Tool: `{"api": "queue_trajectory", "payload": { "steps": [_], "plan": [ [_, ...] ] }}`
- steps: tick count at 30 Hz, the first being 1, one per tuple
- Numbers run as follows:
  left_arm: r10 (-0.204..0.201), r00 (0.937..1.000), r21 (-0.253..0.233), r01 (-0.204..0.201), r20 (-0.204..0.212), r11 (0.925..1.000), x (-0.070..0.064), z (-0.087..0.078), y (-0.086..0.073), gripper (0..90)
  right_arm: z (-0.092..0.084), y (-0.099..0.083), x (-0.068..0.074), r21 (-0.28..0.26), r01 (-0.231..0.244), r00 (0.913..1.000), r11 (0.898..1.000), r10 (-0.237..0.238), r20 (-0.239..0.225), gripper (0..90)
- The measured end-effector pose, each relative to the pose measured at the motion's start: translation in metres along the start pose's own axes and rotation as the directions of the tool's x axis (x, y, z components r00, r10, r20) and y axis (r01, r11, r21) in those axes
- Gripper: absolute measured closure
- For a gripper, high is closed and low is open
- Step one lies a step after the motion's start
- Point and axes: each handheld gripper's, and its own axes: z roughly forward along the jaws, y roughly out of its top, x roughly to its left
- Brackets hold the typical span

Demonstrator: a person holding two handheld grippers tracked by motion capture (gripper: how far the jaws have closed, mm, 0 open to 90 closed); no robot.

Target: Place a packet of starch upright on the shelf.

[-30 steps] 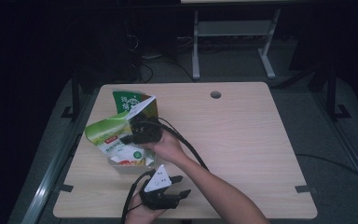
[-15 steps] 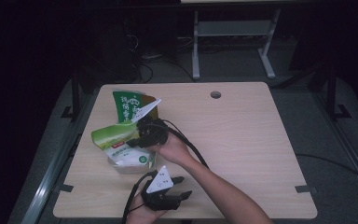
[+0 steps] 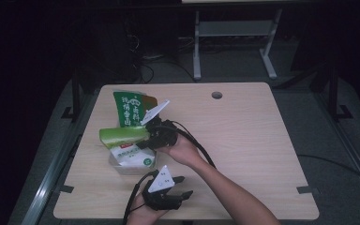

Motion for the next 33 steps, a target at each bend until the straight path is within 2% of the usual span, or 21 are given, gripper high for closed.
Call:
{"api": "queue_trajectory", "payload": {
  "steps": [3, 8, 12, 18, 22, 25, 31, 33],
  "plan": [
    [0.001, 1.0000, -0.001, -0.001, -0.002, 1.0000, 0.000, 0.000, 0.000, 45.2, -0.004, -0.001, -0.002, -0.026, -0.015, 0.9999, 1.000, 0.015, -0.006, 78.1],
    [0.003, 1.0000, -0.003, -0.003, -0.008, 1.0000, 0.001, 0.000, 0.000, 45.0, -0.003, -0.003, -0.001, -0.014, -0.004, 1.0000, 1.000, 0.004, -0.006, 84.9],
    [0.004, 0.9999, -0.002, -0.004, -0.013, 1.0000, 0.001, 0.000, 0.000, 44.4, -0.004, -0.004, -0.001, -0.010, -0.011, 0.9999, 1.000, 0.011, -0.003, 84.1],
    [0.008, 0.9998, -0.001, -0.008, -0.019, 1.0000, 0.002, -0.001, 0.000, 43.9, -0.007, -0.007, -0.004, -0.025, -0.017, 0.9998, 1.000, 0.017, -0.003, 77.7],
    [0.006, 0.9998, -0.002, -0.006, -0.018, 1.0000, 0.003, 0.000, 0.001, 43.8, -0.010, -0.010, -0.007, -0.026, -0.029, 0.9995, 0.999, 0.028, -0.016, 82.2],
    [0.008, 0.9997, -0.006, -0.008, -0.023, 0.9999, 0.003, -0.001, 0.001, 43.8, -0.009, -0.010, -0.005, -0.022, -0.023, 0.9997, 0.999, 0.023, -0.012, 82.4],
    [0.005, 0.9994, -0.005, -0.005, -0.034, 1.0000, 0.006, -0.002, 0.001, 42.5, -0.013, -0.012, -0.005, -0.023, -0.014, 0.9999, 1.000, 0.014, -0.001, 75.3],
    [0.002, 0.9993, -0.006, -0.002, -0.037, 1.0000, 0.007, -0.002, 0.001, 41.8, -0.016, -0.013, -0.006, -0.034, -0.028, 0.9996, 0.999, 0.028, -0.011, 71.4]
  ]
}}
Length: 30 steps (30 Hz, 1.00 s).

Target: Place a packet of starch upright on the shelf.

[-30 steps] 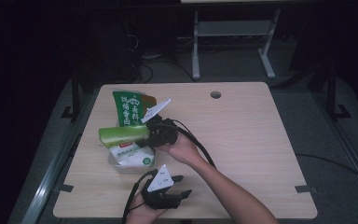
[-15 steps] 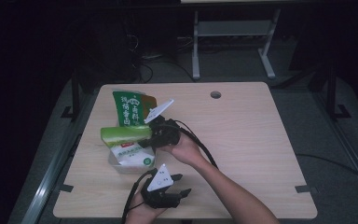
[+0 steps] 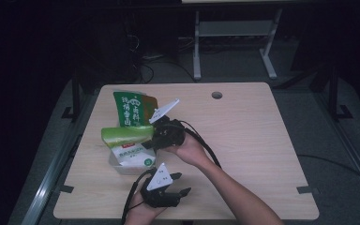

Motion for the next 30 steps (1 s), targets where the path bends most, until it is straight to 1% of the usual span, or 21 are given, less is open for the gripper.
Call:
{"api": "queue_trajectory", "payload": {
  "steps": [2, 4, 8, 10, 13, 17, 18, 19, 20, 21, 23, 24, 26, 27, 30],
  "plan": [
    [-0.005, 1.0000, 0.000, 0.005, -0.001, 1.0000, 0.001, 0.000, 0.000, 40.9, -0.005, -0.002, -0.002, -0.005, -0.001, 1.0000, 1.000, 0.001, 0.004, 67.9],
    [-0.005, 1.0000, -0.001, 0.005, -0.006, 1.0000, 0.002, 0.001, 0.001, 40.3, -0.010, -0.003, -0.003, -0.011, -0.018, 0.9998, 1.000, 0.018, -0.008, 65.2],
    [-0.004, 0.9999, 0.006, 0.004, -0.011, 1.0000, 0.003, 0.000, 0.003, 39.7, -0.020, -0.009, -0.006, -0.009, -0.023, 0.9997, 1.000, 0.023, -0.002, 59.2],
    [0.007, 0.9999, 0.013, -0.007, -0.015, 0.9999, 0.005, 0.000, 0.003, 39.7, -0.024, -0.012, -0.008, -0.007, -0.030, 0.9996, 1.000, 0.030, 0.000, 57.0],
    [0.003, 0.9998, 0.009, -0.003, -0.019, 1.0000, 0.007, 0.000, 0.003, 38.8, -0.031, -0.016, -0.009, -0.017, -0.047, 0.9989, 0.999, 0.047, 0.001, 54.4],
    [-0.009, 0.9997, 0.002, 0.009, -0.022, 1.0000, 0.008, 0.000, 0.004, 37.7, -0.040, -0.022, -0.013, -0.026, -0.046, 0.9989, 0.999, 0.046, 0.009, 49.0],
    [-0.013, 0.9997, -0.002, 0.013, -0.022, 0.9999, 0.009, 0.000, 0.004, 37.3, -0.043, -0.024, -0.014, -0.021, -0.060, 0.9981, 0.998, 0.060, 0.010, 47.5],
    [-0.013, 0.9997, -0.002, 0.013, -0.022, 0.9999, 0.009, 0.000, 0.004, 37.0, -0.043, -0.024, -0.014, -0.021, -0.060, 0.9981, 0.998, 0.060, 0.010, 47.5],
    [-0.006, 0.9996, 0.008, 0.006, -0.027, 0.9999, 0.011, 0.000, 0.005, 36.7, -0.048, -0.028, -0.017, -0.021, -0.067, 0.9976, 0.998, 0.068, 0.015, 46.8],
    [-0.003, 0.9996, 0.008, 0.004, -0.028, 1.0000, 0.011, 0.000, 0.005, 36.7, -0.051, -0.029, -0.017, -0.020, -0.069, 0.9974, 0.997, 0.069, 0.022, 46.3],
    [-0.010, 0.9996, 0.006, 0.010, -0.028, 0.9999, 0.011, 0.000, 0.006, 36.6, -0.055, -0.032, -0.019, -0.022, -0.076, 0.9967, 0.997, 0.077, 0.025, 45.3],
    [-0.007, 0.9996, 0.004, 0.007, -0.029, 1.0000, 0.011, 0.000, 0.006, 36.4, -0.057, -0.034, -0.019, -0.027, -0.092, 0.9955, 0.995, 0.093, 0.020, 45.1],
    [-0.007, 0.9996, 0.003, 0.007, -0.029, 1.0000, 0.010, 0.001, 0.007, 36.1, -0.062, -0.038, -0.021, -0.035, -0.087, 0.9958, 0.996, 0.088, 0.024, 43.6],
    [-0.007, 0.9996, 0.003, 0.007, -0.029, 1.0000, 0.011, 0.001, 0.007, 35.9, -0.064, -0.039, -0.022, -0.032, -0.098, 0.9947, 0.995, 0.099, 0.029, 42.5],
    [-0.007, 0.9995, 0.000, 0.007, -0.030, 1.0000, 0.011, 0.002, 0.007, 35.3, -0.069, -0.042, -0.023, -0.023, -0.109, 0.9932, 0.994, 0.109, 0.040, 40.8]
  ]
}}
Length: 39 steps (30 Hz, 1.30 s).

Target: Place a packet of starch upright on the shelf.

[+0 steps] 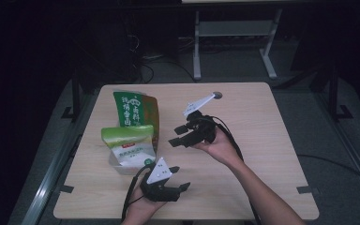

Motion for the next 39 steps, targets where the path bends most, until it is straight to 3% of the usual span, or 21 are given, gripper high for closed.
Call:
{"api": "queue_trajectory", "payload": {
  "steps": [5, 21, 31, 39],
  "plan": [
    [0.000, 1.0000, -0.005, 0.000, -0.002, 1.0000, 0.002, 0.001, 0.001, 34.6, -0.007, -0.004, -0.003, 0.001, 0.004, 0.9999, 1.000, -0.004, 0.012, 39.6],
    [-0.005, 1.0000, -0.003, 0.005, -0.001, 1.0000, 0.002, 0.002, 0.003, 32.7, -0.032, -0.027, -0.018, 0.011, -0.049, 0.9970, 0.999, 0.048, 0.060, 35.2],
    [0.003, 1.0000, -0.003, -0.003, 0.001, 1.0000, 0.002, 0.003, 0.004, 32.3, -0.048, -0.044, -0.027, 0.014, -0.080, 0.9923, 0.997, 0.079, 0.095, 34.0],
    [-0.013, 0.9999, -0.012, 0.013, 0.000, 0.9998, 0.003, 0.002, 0.004, 32.2, -0.060, -0.053, -0.031, 0.011, -0.110, 0.9871, 0.994, 0.108, 0.119, 32.7]
  ]
}}
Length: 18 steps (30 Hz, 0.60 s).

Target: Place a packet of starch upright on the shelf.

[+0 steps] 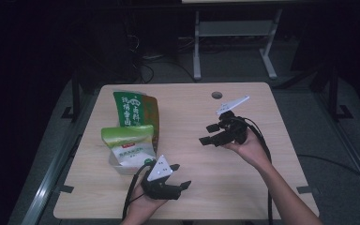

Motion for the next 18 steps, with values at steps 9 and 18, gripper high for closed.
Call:
{"api": "queue_trajectory", "payload": {
  "steps": [9, 18],
  "plan": [
    [-0.006, 1.0000, 0.000, 0.006, -0.003, 1.0000, 0.001, -0.001, 0.000, 31.8, -0.008, -0.010, -0.005, 0.002, -0.005, 0.9998, 1.000, 0.005, 0.020, 32.2],
    [-0.011, 0.9999, -0.008, 0.011, -0.003, 0.9999, 0.002, -0.002, 0.001, 31.1, -0.018, -0.016, -0.008, 0.018, -0.028, 0.9990, 0.999, 0.027, 0.035, 31.5]
  ]
}}
